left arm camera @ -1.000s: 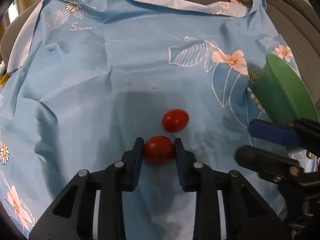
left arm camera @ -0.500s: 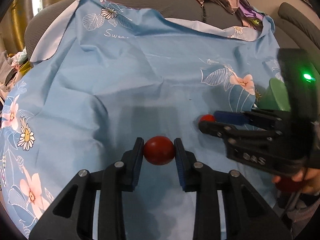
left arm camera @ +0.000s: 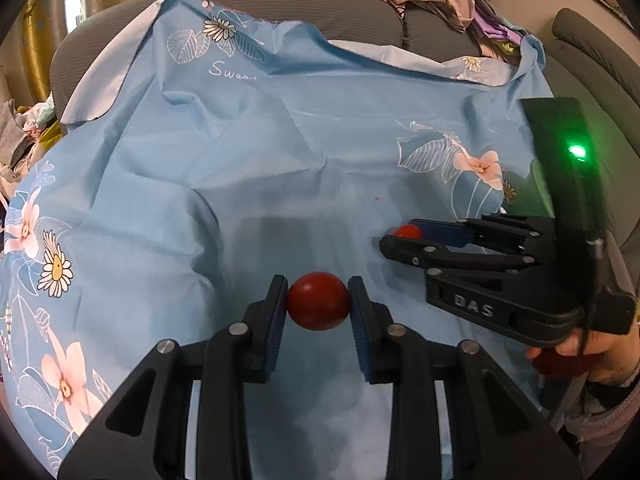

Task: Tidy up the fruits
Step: 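Grasp a cherry tomato with the left gripper while the right gripper grasps the other, then carry both cherry tomatoes over the green bowl and open both grippers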

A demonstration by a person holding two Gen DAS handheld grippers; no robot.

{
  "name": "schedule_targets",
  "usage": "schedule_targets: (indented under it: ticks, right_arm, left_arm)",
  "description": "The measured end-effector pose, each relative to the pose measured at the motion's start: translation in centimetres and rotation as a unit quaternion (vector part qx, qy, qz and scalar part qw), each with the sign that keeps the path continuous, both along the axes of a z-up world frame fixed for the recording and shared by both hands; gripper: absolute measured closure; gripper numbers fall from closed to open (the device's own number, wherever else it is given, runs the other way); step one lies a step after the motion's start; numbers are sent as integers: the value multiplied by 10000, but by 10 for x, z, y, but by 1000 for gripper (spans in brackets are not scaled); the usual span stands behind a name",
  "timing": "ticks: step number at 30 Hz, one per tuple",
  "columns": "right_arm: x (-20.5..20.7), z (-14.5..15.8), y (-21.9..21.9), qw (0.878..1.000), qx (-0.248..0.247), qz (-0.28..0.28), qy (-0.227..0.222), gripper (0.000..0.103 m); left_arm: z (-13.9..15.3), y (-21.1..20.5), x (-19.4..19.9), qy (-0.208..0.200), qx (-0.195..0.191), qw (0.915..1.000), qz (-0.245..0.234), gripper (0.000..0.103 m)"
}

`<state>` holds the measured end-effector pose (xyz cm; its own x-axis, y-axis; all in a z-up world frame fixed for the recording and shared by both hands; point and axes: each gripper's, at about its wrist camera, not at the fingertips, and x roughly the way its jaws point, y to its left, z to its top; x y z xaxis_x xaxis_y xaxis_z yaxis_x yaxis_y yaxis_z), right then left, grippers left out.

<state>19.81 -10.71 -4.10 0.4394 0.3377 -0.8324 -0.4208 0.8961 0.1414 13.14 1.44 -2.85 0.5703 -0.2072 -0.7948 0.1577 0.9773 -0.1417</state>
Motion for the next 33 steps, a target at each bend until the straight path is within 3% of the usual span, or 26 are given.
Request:
schedule_targets:
  ticks: [13,24,33]
  right_arm:
    - [-60,53,-33,9970,310,-162,-696,71]
    - [-98,86,-112,9873,463,-925,-1203,71]
    - [-111,89,-186,9770,312,-1649,-1318,71]
  left_arm:
    - [26,-35,-25,-200,94,9993,-312,73]
    - [59,-130,-22,-507,122,9918,-1171,73]
    - [60,-213,-3,-506,185,9818,-1818,73]
